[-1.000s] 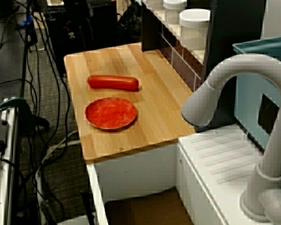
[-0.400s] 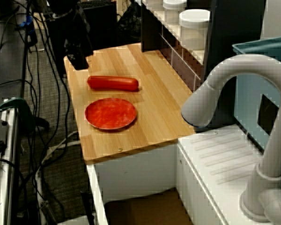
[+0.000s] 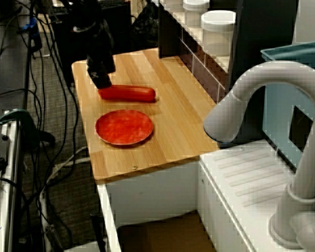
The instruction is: Put the object on the plate
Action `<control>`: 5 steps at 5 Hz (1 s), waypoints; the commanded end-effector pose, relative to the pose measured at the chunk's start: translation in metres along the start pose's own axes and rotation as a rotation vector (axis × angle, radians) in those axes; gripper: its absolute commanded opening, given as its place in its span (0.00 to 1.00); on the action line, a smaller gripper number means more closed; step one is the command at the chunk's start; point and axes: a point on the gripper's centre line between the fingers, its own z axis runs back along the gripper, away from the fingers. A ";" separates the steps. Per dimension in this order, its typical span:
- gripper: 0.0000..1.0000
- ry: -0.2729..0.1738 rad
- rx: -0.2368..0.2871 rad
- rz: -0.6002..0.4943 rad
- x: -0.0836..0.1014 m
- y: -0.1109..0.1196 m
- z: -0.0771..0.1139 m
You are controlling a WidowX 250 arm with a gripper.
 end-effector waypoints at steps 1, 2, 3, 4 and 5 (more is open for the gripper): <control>1.00 -0.009 0.040 0.000 0.019 0.004 -0.013; 1.00 -0.005 0.042 0.003 0.023 0.004 -0.019; 1.00 0.005 0.047 0.008 0.025 0.005 -0.026; 0.99 0.016 0.043 0.005 0.026 0.005 -0.032; 0.00 0.012 0.030 -0.003 0.023 0.005 -0.035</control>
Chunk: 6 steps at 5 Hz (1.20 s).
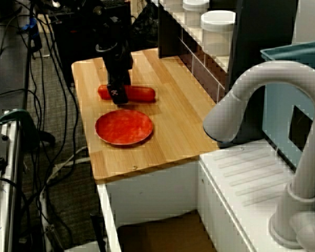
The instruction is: Put the object on the plate
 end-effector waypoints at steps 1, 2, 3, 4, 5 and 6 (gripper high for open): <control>0.00 -0.026 0.010 -0.008 0.005 0.010 0.012; 0.00 -0.033 -0.012 0.000 0.003 0.016 0.027; 0.00 -0.070 -0.023 -0.026 -0.002 0.010 0.050; 0.00 -0.105 -0.022 -0.067 -0.013 -0.004 0.074; 0.00 -0.124 -0.031 -0.090 -0.024 -0.019 0.088; 0.00 -0.143 0.015 -0.119 -0.031 -0.045 0.082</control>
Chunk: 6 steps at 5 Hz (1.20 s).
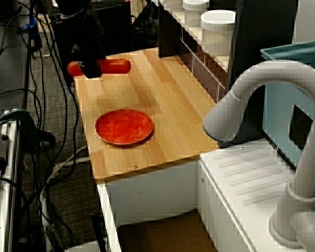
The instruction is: Put the object on the plate
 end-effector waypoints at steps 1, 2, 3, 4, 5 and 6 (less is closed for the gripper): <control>0.00 -0.057 0.100 -0.068 -0.007 -0.045 -0.010; 0.00 -0.050 0.086 -0.071 -0.004 -0.057 -0.018; 0.00 -0.031 0.078 -0.074 0.010 -0.063 -0.028; 0.00 -0.009 0.070 -0.071 0.025 -0.063 -0.041; 0.00 0.007 0.068 -0.071 0.035 -0.062 -0.050; 0.00 0.014 0.059 -0.068 0.038 -0.059 -0.051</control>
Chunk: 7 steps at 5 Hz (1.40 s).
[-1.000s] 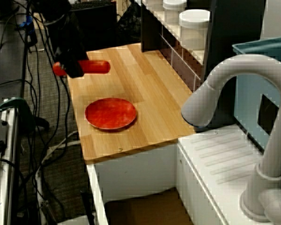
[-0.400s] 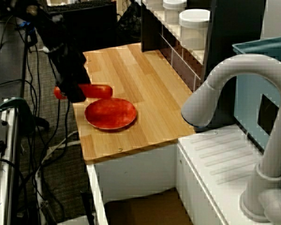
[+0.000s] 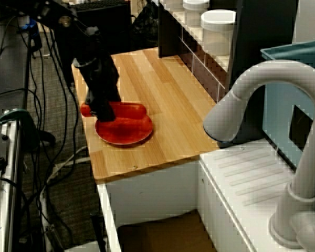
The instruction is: Put the object on the plate
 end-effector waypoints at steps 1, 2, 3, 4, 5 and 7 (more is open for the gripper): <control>0.00 -0.026 0.002 0.002 0.010 0.008 0.006; 0.00 -0.014 0.015 -0.011 0.007 0.006 0.003; 1.00 0.004 0.015 -0.010 0.005 0.009 -0.001; 1.00 -0.001 0.029 -0.010 0.003 0.012 -0.002; 1.00 -0.001 0.029 -0.010 0.003 0.012 -0.002; 1.00 -0.001 0.029 -0.010 0.003 0.012 -0.002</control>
